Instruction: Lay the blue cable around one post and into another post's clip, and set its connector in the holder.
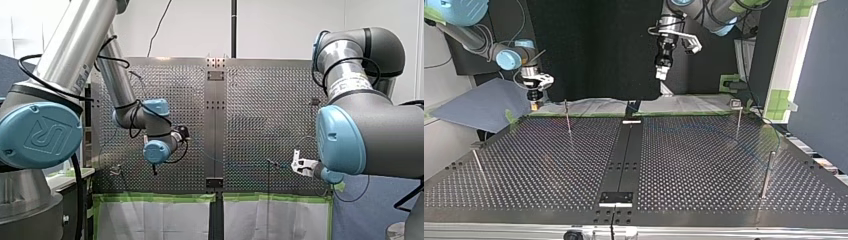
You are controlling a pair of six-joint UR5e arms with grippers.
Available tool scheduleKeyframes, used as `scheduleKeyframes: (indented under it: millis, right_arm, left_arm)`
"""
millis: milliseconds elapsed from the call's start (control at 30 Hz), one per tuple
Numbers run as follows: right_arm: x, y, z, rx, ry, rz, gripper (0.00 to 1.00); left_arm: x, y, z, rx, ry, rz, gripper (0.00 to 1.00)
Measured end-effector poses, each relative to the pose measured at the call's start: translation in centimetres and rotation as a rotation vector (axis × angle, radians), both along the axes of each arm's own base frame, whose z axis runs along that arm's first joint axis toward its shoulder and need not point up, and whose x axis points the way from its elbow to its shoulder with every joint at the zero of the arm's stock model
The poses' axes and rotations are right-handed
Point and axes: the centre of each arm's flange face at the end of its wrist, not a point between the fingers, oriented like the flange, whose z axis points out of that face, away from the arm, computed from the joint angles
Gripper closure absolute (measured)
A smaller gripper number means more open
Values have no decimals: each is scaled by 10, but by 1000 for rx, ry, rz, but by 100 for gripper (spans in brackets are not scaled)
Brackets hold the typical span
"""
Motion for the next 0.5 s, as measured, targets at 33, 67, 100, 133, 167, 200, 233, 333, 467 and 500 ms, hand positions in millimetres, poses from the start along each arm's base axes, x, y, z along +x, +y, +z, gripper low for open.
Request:
scheduleKeyframes:
  millis: [33,67,100,133,167,200,233,333,467,500]
  right_arm:
    - [1,0,0,0,0,1,100]
    - [1,0,0,0,0,2,100]
    - [2,1,0,0,1,3,100]
    - [3,1,0,0,1,5,100]
    - [3,1,0,0,1,6,100]
    - [4,1,0,0,1,6,100]
    - [4,1,0,0,1,7,100]
    - [5,2,0,0,2,9,100]
    - [6,2,0,-1,1,10,100]
    - [7,2,0,-1,1,11,100]
  left_arm:
    - [-2,2,-2,8,4,8,0]
    - [-4,5,-4,17,8,16,0]
    - [-8,9,-6,31,16,29,0]
    - [-11,12,-8,42,22,38,0]
    - [-14,15,-10,53,28,48,0]
    - [-17,18,-13,67,36,59,0]
    - [-20,21,-15,77,42,65,0]
    - [-30,27,-21,104,62,73,0]
    - [-44,35,-28,130,90,60,0]
    - [-48,37,-30,137,98,53,0]
